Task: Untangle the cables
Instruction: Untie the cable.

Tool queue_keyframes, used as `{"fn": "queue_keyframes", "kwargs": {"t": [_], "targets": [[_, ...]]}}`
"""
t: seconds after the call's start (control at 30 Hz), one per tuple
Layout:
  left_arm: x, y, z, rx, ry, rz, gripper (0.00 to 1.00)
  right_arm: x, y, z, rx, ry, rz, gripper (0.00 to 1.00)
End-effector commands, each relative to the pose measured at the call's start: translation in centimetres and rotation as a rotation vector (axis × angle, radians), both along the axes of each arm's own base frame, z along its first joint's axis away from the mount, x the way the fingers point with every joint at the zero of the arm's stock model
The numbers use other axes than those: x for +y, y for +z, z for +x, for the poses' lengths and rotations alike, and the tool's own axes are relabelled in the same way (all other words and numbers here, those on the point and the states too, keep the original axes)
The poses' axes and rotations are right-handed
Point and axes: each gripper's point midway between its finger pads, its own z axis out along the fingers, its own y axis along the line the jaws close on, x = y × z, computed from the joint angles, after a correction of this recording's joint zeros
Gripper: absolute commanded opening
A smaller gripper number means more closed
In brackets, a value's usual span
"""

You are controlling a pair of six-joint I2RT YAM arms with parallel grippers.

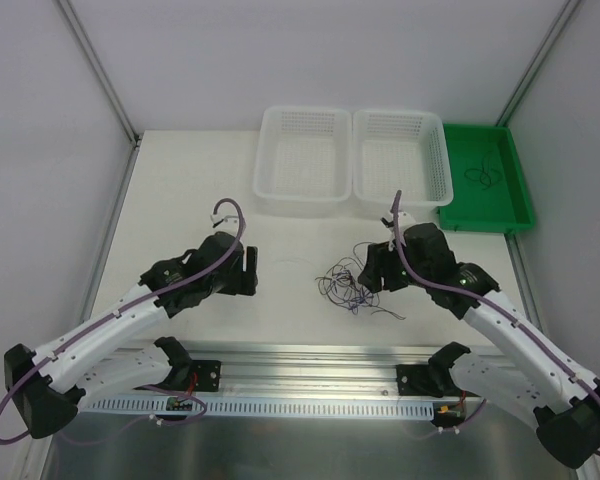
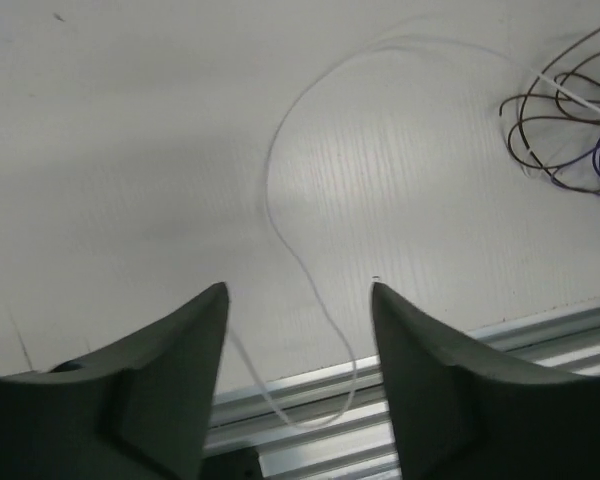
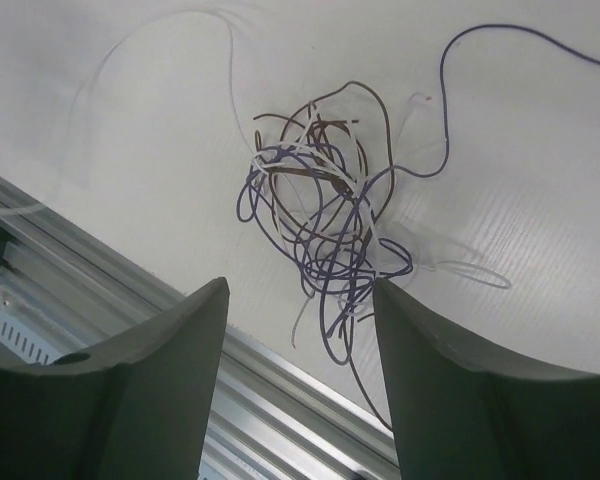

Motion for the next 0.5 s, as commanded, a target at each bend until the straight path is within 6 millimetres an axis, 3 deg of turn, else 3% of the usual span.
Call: {"fn": "queue_keyframes", "kwargs": {"t": [0.0, 0.13, 0.27, 0.37, 0.4, 0.47], "targets": [[-4.4, 0.6, -0.4, 0.028, -0.052, -0.236, 0.70, 0.6, -0.8, 0.6, 0.004, 0.025, -0.036, 0.63], [-7.8, 0.4, -1.6, 0.069, -0.153, -0.337, 0.82, 0.8, -2.8, 1.0, 0.034, 0.033, -0.086, 0.60], [-11.1, 1.2, -1.3, 0.064, -0.216, -0.399, 0.81, 1.2, -4.2, 1.8, 0.040, 0.026, -0.102, 0.58], [-13.6, 0.9, -0.3, 0.063, -0.238, -0.422, 0.77, 1.3, -5.7, 2.1, 0.061, 0.023, -0.118, 0.57], [-14.3, -0.3, 0.1, 0.085, -0.237, -0.399, 0.76, 1.4, -5.8, 2.5, 0.053, 0.015, -0.121, 0.57], [-16.3, 0.0, 0.8, 0.081, -0.264, -0.437, 0.72, 1.5, -6.7, 2.8, 0.057, 0.014, -0.131, 0.55]]}}
